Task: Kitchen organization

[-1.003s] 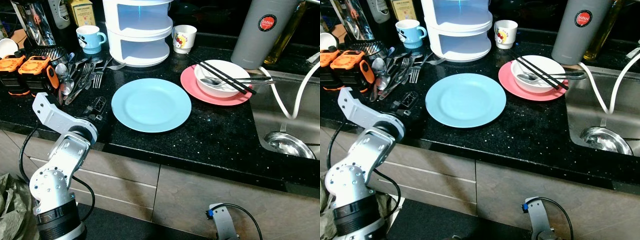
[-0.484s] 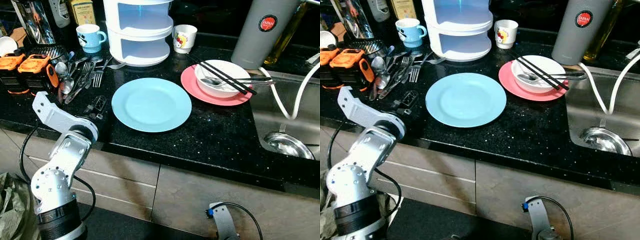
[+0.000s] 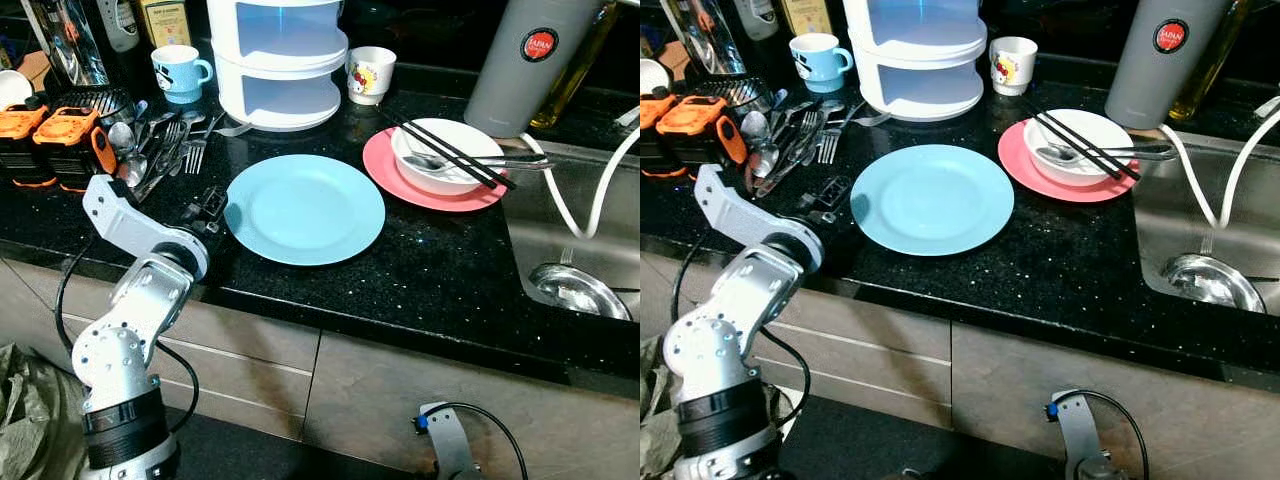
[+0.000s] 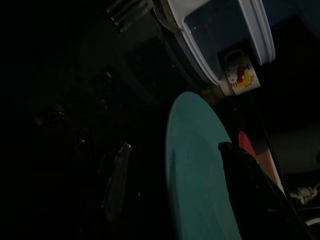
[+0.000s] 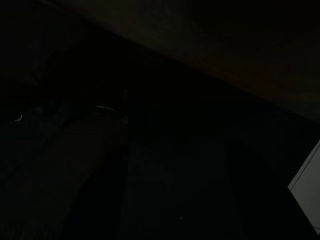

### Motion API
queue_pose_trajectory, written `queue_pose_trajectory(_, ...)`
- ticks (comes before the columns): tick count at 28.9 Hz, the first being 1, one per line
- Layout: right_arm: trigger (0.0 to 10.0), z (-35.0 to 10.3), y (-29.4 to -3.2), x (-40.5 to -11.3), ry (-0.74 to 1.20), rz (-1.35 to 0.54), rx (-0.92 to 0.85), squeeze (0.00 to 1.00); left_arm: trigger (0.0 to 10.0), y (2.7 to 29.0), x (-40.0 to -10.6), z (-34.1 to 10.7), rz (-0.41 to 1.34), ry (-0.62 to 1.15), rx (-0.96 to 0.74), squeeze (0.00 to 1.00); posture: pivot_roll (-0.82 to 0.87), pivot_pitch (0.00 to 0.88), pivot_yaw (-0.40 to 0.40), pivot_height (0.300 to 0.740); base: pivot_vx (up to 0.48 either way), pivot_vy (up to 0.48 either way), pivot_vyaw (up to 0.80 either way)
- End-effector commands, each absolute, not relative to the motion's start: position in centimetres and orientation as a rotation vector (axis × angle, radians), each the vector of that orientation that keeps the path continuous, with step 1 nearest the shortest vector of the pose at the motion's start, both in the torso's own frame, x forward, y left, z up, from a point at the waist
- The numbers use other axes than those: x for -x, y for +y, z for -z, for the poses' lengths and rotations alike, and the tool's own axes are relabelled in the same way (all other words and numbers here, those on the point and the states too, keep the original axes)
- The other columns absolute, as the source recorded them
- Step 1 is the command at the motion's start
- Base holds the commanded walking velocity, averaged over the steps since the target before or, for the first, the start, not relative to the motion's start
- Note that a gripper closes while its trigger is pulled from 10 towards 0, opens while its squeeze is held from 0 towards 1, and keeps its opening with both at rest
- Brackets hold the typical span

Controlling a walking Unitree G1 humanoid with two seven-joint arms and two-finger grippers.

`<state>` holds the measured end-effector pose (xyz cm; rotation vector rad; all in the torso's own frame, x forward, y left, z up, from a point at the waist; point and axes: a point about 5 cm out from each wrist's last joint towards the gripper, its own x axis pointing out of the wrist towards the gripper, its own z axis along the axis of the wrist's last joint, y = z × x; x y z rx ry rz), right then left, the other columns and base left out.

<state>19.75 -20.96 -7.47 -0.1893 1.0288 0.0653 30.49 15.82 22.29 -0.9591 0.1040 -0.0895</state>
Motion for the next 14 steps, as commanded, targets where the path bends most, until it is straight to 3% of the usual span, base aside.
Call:
queue_pose_trajectory(1,10.0,7.8,-21.0,-19.2,1.049,-0.055,0.179,0.00,10.0,15.0,-30.6,-20.0,0.085,0.237,0.937,0.00,0.05,0.127,-0.009,0.740,0.000,0.000,0.00)
queue_pose_trajectory(14,10.0,7.8,-21.1,-19.0,1.054,-0.054,0.180,0.00,10.0,13.9,-30.5,-19.7,0.161,0.306,0.953,0.00,0.04,0.129,-0.008,0.740,0.000,0.000,0.00)
